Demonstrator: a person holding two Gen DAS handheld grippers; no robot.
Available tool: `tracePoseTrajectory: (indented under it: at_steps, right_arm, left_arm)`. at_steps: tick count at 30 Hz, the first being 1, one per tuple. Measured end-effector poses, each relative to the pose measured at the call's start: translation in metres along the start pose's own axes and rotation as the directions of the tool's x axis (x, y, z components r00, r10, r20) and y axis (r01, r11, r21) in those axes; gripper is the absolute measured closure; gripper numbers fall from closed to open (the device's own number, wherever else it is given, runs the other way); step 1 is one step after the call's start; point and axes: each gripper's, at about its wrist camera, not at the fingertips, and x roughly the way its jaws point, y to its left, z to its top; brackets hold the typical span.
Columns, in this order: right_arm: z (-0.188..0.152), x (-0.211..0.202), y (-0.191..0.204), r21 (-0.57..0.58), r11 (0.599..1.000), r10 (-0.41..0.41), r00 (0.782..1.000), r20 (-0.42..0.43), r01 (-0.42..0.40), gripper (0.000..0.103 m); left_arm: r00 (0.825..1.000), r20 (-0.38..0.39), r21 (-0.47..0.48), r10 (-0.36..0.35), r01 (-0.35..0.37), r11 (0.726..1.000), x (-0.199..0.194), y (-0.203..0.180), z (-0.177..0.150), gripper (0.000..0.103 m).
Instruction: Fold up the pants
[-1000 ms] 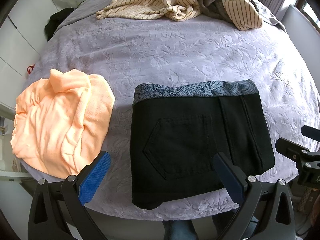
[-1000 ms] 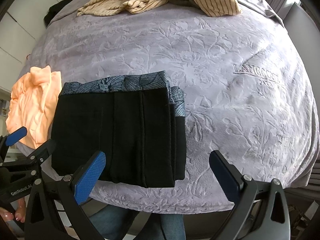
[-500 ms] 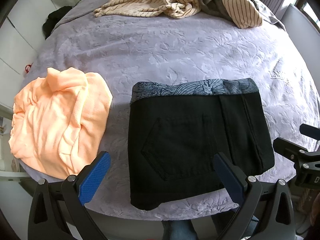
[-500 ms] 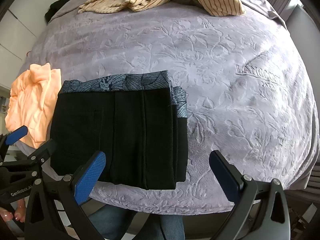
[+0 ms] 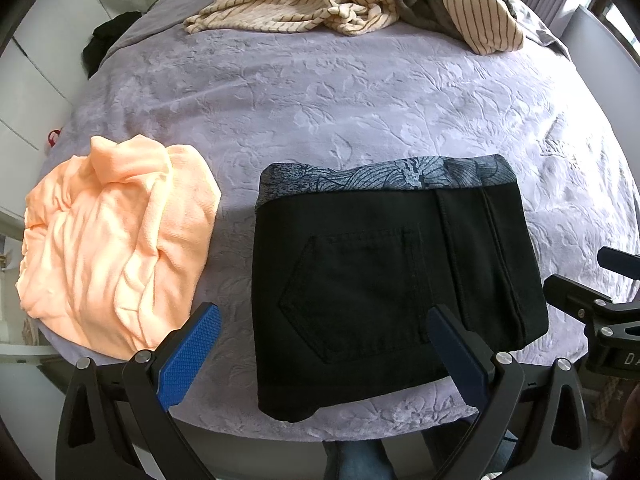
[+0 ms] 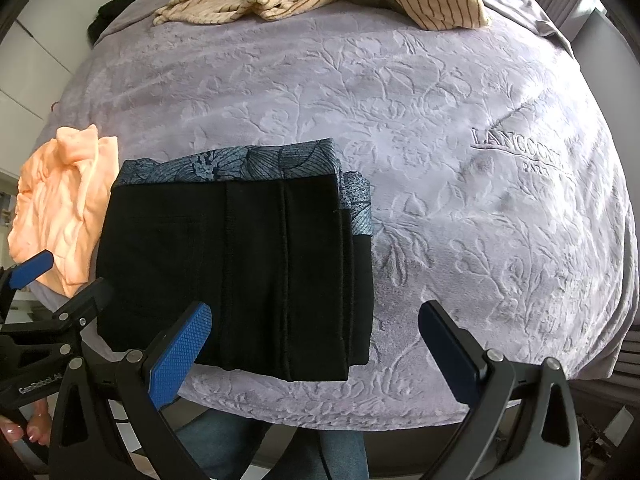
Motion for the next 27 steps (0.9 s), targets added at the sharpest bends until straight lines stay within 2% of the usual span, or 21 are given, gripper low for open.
tracePoseTrajectory:
  at_steps: [27]
  right_arm:
    - [-0.0011, 0.0066, 0.0012, -0.012, 1.0, -0.004, 1.0, -0.023, 0.003, 0.0]
  left_arm:
    - [1.0, 0.012, 0.003, -0.015, 0.015, 1.0, -0.0032, -0.0013, 0.0001, 0.0]
